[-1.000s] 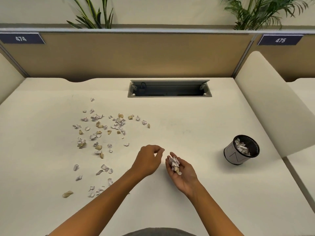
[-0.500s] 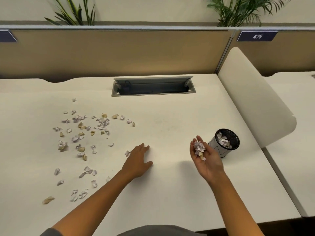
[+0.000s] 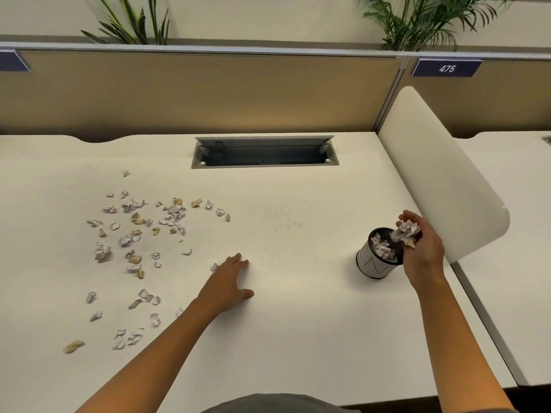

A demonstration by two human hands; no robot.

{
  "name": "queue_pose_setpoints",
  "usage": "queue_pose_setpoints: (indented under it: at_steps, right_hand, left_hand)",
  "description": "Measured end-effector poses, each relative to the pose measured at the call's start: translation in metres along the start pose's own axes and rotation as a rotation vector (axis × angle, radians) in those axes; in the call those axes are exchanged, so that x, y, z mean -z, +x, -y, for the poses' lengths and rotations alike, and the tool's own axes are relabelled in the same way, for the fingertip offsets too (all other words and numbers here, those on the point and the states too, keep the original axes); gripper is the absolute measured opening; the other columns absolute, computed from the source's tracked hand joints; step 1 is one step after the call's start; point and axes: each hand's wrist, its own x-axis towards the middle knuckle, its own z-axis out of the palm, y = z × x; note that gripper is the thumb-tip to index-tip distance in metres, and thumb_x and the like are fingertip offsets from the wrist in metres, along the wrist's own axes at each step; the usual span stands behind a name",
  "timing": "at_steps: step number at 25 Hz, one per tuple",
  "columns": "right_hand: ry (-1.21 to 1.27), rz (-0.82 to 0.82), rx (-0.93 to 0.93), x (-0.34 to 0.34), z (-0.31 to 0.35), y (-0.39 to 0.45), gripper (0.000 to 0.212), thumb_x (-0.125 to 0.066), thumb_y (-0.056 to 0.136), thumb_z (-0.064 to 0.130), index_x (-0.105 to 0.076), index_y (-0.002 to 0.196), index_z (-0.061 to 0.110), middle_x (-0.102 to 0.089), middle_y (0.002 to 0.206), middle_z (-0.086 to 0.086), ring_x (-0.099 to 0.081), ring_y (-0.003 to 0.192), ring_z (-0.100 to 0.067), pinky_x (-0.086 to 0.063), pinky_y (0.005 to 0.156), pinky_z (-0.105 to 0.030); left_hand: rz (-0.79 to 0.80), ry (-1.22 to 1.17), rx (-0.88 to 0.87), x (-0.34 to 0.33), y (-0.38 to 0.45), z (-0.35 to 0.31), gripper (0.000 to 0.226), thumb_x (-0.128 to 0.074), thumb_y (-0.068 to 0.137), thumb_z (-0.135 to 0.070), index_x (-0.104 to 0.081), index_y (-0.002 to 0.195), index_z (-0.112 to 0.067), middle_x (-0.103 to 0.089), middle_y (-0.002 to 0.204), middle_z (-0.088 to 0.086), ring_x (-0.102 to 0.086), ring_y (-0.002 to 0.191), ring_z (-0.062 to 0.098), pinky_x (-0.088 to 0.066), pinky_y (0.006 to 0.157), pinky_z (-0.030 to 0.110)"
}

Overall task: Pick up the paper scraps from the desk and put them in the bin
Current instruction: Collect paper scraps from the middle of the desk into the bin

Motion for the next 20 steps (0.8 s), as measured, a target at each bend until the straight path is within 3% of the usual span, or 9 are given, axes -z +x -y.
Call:
queue_pose_setpoints:
  at_steps: [4,9,11,13,15,20]
  right_hand:
    - [-0.152,0.051,0.021,0.006,-0.003,0.006,0.039,-0.033,0.104,0.031,-0.070,0.100,0.022,-0.071,0.103,0.004,-0.066,0.100,-0.009,-0.047,0.092,-0.024]
    - [-0.306,0.173,0.054,0.022,-0.001,0.009,0.034,-0.037,0.101,0.013,-0.069,0.104,0.021,-0.071,0.108,-0.001,-0.065,0.106,-0.012,-0.052,0.094,-0.024]
    - [-0.590,0.176,0.094,0.026,0.000,0.008,0.030,-0.048,0.096,0.006,-0.072,0.100,0.023,-0.072,0.104,0.001,-0.066,0.100,-0.011,-0.053,0.090,-0.024]
    - [-0.920,0.190,0.161,0.026,-0.003,0.003,0.021,-0.061,0.091,0.008,-0.075,0.096,0.024,-0.072,0.095,0.005,-0.065,0.088,0.000,-0.049,0.077,-0.016]
    - [-1.042,0.204,0.183,0.020,-0.008,0.000,0.013,-0.072,0.085,0.012,-0.074,0.091,0.023,-0.070,0.089,0.006,-0.061,0.081,0.007,-0.043,0.067,-0.009]
    - [-1.223,0.130,0.218,0.004,-0.014,0.005,0.015,-0.075,0.078,0.002,-0.074,0.080,0.017,-0.072,0.087,-0.005,-0.067,0.080,-0.021,-0.050,0.071,-0.026]
  left_hand:
    - [-0.007,-0.010,0.008,0.000,0.001,-0.001,0.080,-0.073,0.082,-0.035,-0.032,0.149,-0.023,-0.014,0.162,-0.005,-0.010,0.150,0.010,-0.008,0.120,0.032]
    - [-0.012,-0.012,0.023,0.002,0.002,-0.002,0.081,-0.075,0.079,-0.036,-0.035,0.148,-0.024,-0.017,0.162,-0.005,-0.014,0.149,0.010,-0.005,0.122,0.035]
    - [-0.013,-0.006,0.024,0.003,0.002,-0.002,0.081,-0.075,0.079,-0.036,-0.035,0.148,-0.024,-0.018,0.161,-0.005,-0.014,0.149,0.010,-0.005,0.122,0.035]
    - [-0.014,-0.010,0.025,0.002,0.003,-0.001,0.081,-0.076,0.079,-0.036,-0.035,0.148,-0.024,-0.018,0.161,-0.005,-0.015,0.149,0.009,-0.004,0.122,0.035]
    - [-0.018,-0.019,0.025,0.002,0.002,-0.001,0.081,-0.076,0.078,-0.036,-0.036,0.147,-0.025,-0.019,0.161,-0.006,-0.016,0.149,0.009,-0.005,0.122,0.034]
    - [-0.018,-0.027,0.021,0.002,0.002,0.000,0.082,-0.076,0.077,-0.036,-0.036,0.148,-0.026,-0.018,0.161,-0.007,-0.016,0.148,0.007,-0.006,0.123,0.034]
